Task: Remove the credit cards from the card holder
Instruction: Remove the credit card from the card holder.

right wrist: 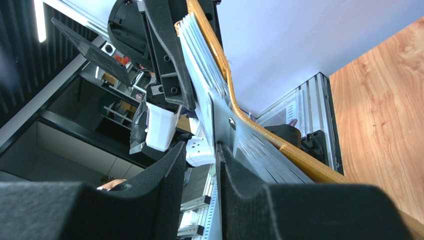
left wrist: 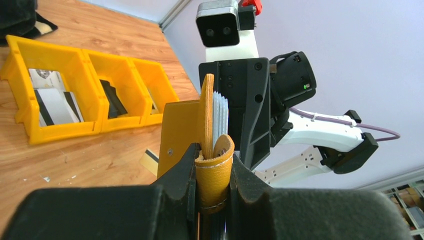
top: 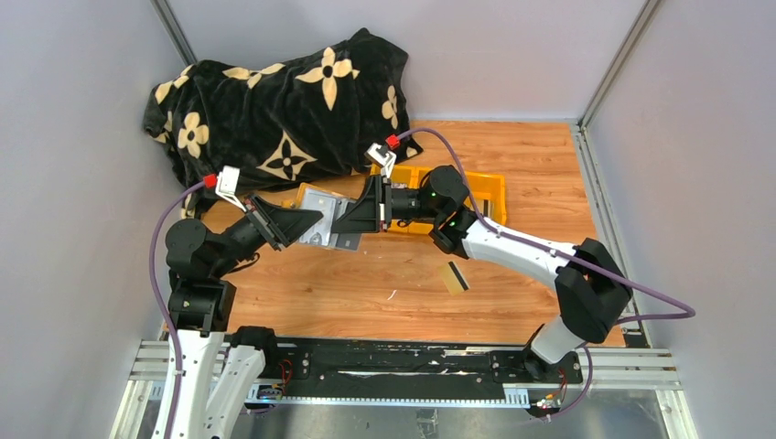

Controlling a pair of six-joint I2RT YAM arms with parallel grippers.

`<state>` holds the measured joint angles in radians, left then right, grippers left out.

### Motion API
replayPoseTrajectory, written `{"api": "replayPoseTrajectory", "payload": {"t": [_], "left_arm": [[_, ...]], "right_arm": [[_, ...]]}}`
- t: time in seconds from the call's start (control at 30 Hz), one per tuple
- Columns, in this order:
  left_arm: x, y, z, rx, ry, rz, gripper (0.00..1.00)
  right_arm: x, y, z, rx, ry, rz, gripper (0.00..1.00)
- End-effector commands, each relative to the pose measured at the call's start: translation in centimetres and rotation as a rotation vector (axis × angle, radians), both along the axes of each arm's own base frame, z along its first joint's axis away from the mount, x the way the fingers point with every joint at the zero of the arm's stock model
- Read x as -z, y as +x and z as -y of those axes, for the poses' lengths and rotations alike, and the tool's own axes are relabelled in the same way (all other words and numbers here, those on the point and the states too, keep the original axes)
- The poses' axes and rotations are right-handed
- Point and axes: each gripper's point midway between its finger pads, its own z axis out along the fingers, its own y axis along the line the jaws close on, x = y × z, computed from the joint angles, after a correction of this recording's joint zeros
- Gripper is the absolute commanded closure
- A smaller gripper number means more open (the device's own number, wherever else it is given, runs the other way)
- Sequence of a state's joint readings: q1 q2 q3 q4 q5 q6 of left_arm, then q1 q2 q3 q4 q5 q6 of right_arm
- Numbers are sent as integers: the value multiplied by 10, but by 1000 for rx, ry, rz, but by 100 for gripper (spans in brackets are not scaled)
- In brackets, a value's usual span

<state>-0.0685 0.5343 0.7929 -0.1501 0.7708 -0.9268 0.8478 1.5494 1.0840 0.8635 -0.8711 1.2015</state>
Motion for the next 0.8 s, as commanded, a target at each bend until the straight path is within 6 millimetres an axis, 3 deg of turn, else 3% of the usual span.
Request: {"api": "replayPoseTrajectory", "payload": {"t": [0.0,0.2,0.37,0.63,0.77], "left_arm": [[-30,-24,7,79,-20,97,100],[-20,-14,1,11,5,92,95],[-12,-5,-8,-76,27,85,93],[-13,-7,-8,-68,24,75,82],[-16,-9,-6,-55,24,84,74]], "right_arm": [[-8,27,-10,82,30,-29,69],[12,49,-16,248,-105,-37,67],[9,55,-21,348,-142,1,69],[7,55,-36,366,-144,4,84],[7,52,-37,347,-120,-7,97]]}}
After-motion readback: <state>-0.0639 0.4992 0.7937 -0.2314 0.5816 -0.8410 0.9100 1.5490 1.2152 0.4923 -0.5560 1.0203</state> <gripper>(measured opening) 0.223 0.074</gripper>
